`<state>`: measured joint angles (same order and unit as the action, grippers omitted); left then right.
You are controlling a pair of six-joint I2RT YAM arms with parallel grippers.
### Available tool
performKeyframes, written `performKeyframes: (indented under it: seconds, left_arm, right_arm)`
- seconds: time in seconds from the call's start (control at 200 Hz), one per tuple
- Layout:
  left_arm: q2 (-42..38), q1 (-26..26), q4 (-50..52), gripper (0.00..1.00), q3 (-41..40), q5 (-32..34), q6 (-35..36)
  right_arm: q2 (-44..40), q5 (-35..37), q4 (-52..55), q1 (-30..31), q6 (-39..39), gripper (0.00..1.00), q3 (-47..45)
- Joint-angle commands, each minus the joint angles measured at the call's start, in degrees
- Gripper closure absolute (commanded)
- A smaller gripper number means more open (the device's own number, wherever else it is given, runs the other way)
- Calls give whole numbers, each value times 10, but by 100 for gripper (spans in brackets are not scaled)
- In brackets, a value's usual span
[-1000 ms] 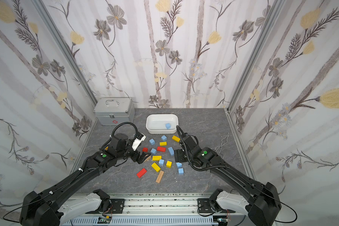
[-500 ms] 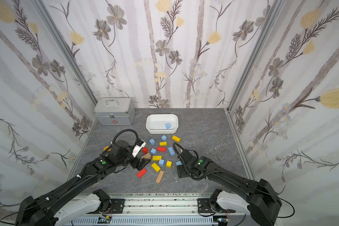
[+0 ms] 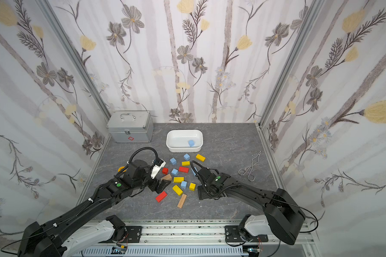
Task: Pick out the blue building blocks
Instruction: Pick up the building block from the center of the board.
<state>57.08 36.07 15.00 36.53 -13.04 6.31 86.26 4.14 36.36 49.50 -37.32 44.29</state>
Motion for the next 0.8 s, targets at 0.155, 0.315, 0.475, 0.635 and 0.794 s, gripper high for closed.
performKeyframes:
  seconds: [0.155, 0.315, 0.475, 0.635, 0.794]
  left_arm:
    - [4, 0, 9, 0, 2, 10, 13]
    - [3, 0, 10, 0, 2, 13, 13]
    - [3, 0, 10, 0, 2, 15, 15]
    - [4, 0, 11, 0, 2, 16, 16]
    - [5, 0, 11, 0, 3, 18, 16]
  right_arm:
    - [26, 3, -15, 0, -16, 26, 12]
    - [44, 4, -16, 1, -23, 31, 14]
    - [48, 6, -19, 0, -24, 34, 19]
    - [75, 12, -21, -2, -25, 38, 21]
    - [89, 9, -21, -3, -27, 41, 22]
